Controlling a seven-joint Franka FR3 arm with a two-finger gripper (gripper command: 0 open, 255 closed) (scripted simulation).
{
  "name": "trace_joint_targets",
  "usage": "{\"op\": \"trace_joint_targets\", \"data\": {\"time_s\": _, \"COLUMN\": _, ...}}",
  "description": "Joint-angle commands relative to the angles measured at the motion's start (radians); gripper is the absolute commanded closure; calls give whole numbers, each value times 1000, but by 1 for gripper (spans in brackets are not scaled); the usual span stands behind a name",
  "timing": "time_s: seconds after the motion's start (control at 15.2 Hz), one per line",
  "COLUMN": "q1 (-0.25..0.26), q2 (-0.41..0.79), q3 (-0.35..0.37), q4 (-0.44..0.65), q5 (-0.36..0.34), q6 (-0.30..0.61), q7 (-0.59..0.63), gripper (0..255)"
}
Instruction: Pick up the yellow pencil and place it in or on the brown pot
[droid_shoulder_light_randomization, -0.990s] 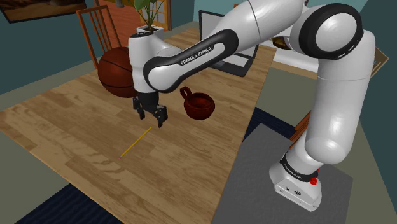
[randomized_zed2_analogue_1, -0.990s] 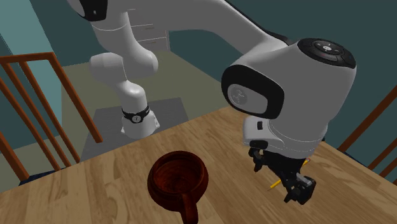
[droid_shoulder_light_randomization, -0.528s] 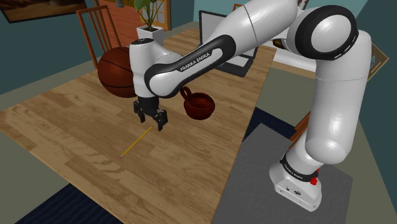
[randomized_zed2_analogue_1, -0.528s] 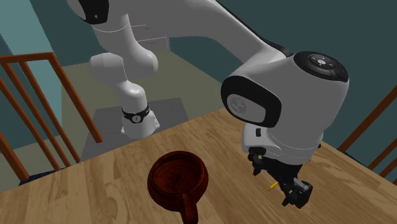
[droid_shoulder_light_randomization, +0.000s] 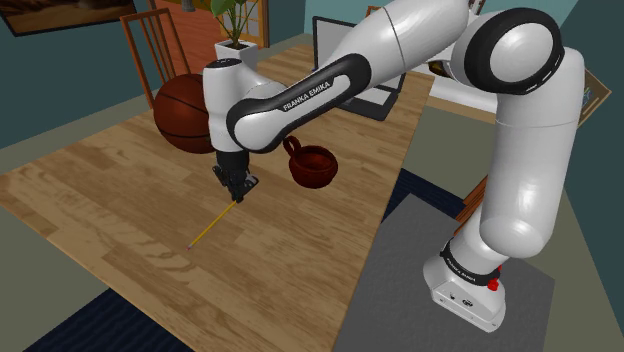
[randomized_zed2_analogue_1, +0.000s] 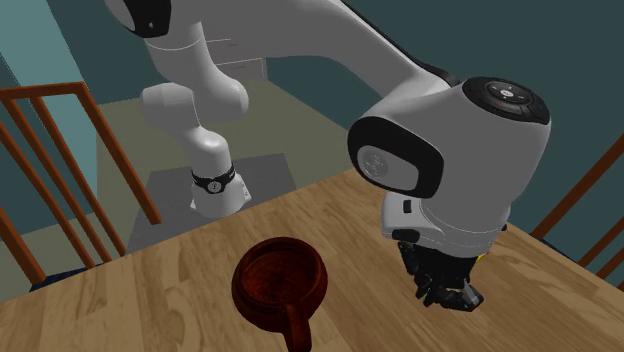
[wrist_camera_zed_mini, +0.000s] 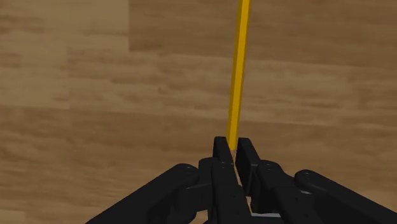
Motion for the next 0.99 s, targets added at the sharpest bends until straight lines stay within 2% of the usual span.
{"op": "trace_joint_targets", "data": {"time_s": 0.0, "q1": 1, "q2": 2, "q3": 1, "q4": -4, "q5": 1, "q6": -3, "q7": 1, "gripper": 255}}
{"op": "trace_joint_targets", "data": {"time_s": 0.33, "q1": 0, "q2": 3, "q3": 0, "q4": -4, "q5": 0, "q6": -2, "q7": -1, "gripper": 255}}
{"op": "trace_joint_targets", "data": {"time_s": 0.92, "q1": -14, "q2": -54, "q3": 20, "q4": 46, "q5": 36, "q6": -101, "q7": -17, "gripper": 255}}
